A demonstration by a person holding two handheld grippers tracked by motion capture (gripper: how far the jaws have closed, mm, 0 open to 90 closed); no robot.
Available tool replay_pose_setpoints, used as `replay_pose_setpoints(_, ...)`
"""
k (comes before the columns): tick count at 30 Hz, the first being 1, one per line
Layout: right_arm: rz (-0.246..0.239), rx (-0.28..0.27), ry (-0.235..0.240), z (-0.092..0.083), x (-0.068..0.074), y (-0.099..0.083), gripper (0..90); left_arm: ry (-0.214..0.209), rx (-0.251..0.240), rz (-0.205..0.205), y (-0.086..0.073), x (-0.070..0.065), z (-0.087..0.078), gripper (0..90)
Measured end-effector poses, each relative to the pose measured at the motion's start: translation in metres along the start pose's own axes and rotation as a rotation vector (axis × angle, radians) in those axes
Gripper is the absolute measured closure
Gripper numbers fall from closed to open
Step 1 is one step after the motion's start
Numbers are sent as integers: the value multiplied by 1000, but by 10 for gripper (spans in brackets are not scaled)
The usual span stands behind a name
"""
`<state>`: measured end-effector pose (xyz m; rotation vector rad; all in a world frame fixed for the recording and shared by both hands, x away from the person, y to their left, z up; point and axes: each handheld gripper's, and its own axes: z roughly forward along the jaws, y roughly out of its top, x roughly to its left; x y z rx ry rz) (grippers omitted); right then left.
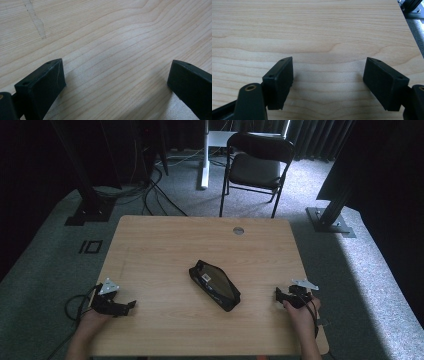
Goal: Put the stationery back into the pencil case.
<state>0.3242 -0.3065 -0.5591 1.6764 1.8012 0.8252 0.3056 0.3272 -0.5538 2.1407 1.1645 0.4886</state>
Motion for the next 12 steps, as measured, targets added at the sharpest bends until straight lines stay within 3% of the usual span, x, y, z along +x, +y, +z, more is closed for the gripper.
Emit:
replay_pose_setpoints(8,-15,1,14,1,0,0,221,12,0,-13,1,-1,1,16)
replay_pose_setpoints(12,-30,10,30,2,0,1,171,12,0,-13,1,-1,1,16)
